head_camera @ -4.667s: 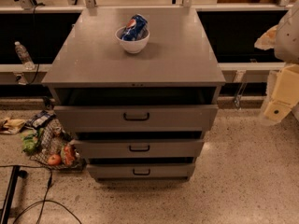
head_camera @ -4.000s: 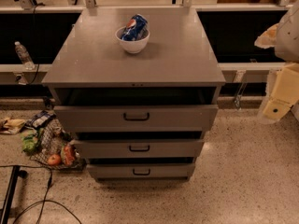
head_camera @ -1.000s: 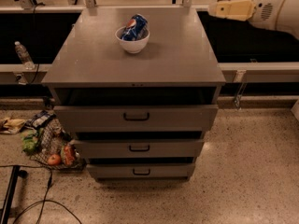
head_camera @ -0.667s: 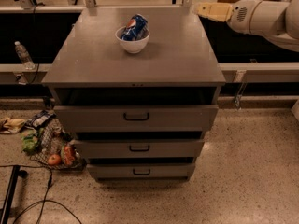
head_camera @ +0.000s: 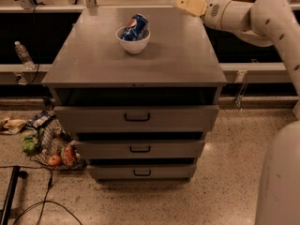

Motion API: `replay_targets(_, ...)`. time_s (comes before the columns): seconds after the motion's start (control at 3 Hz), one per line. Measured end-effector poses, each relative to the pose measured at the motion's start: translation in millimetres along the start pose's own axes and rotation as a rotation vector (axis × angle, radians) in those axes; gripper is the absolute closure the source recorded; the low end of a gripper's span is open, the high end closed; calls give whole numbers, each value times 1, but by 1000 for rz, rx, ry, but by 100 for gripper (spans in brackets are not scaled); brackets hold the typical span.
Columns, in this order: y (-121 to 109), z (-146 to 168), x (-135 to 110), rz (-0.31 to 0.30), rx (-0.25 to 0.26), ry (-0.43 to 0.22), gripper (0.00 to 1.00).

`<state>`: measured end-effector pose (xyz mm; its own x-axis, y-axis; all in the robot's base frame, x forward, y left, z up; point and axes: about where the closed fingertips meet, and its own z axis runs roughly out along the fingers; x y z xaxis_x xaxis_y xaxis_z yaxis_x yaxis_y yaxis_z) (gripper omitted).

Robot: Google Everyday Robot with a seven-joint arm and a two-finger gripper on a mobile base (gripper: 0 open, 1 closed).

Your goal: Pick pepsi can from white bowl and place on counter

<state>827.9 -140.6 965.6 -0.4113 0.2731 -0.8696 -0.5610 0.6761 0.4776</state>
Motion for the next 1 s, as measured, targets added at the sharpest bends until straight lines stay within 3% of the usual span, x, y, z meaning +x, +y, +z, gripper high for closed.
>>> replay_targets(0.33,2,7,-10,2,-33,-21,0)
replay_targets(1.0,18,42,18,64,-9,40,0)
